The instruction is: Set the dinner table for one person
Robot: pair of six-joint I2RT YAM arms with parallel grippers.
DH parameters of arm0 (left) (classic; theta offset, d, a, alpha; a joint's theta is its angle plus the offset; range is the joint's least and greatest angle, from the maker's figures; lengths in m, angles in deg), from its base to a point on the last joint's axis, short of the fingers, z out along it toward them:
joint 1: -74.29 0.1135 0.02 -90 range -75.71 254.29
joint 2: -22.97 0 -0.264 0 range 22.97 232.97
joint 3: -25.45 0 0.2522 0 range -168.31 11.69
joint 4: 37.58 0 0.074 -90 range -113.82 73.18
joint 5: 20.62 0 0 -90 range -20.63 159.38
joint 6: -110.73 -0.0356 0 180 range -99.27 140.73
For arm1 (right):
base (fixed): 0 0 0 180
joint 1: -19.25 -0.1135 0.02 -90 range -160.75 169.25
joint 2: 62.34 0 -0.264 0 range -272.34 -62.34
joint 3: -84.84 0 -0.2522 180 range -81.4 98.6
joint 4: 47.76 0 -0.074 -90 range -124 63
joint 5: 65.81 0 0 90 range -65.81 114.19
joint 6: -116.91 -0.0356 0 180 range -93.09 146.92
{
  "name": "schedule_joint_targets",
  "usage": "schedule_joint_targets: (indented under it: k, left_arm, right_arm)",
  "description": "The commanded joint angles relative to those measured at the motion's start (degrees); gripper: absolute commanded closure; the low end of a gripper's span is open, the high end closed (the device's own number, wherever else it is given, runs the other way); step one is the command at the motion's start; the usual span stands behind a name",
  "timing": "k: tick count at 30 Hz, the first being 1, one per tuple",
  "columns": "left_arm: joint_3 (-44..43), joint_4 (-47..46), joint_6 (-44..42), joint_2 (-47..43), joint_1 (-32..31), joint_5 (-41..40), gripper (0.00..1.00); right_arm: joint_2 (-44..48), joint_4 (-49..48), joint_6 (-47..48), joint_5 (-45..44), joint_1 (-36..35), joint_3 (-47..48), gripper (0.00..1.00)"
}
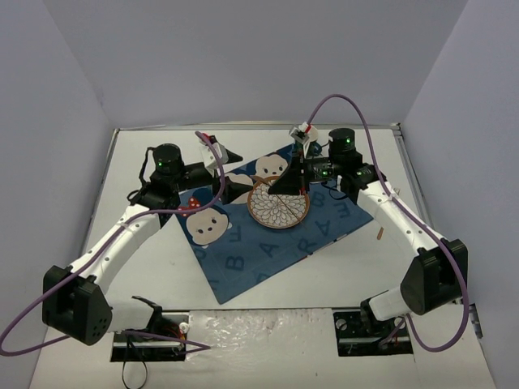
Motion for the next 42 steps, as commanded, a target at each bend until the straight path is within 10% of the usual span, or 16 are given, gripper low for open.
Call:
schedule_joint_targets:
  k: [1, 18, 42]
  left_arm:
    - [-0.35, -6.88, -6.55, -2.57, -1.36, 3.18, 0.19]
    - [-1.5, -1.32, -15.23, -2.98, -2.57, 9.34, 0.66]
    - [-0.43, -4.85, -13.33, -2.22, -3.26, 11.47, 1.0]
  right_arm:
    - [1.34, -3.75, -1.0, 3.33, -1.33, 1.72, 1.0]
    - [0.27, -3.68, -0.66, 4.7, -2.06, 0.24, 1.0]
    - [-1.81, -3.68, -0.74, 3.05, -2.4, -0.78, 0.97]
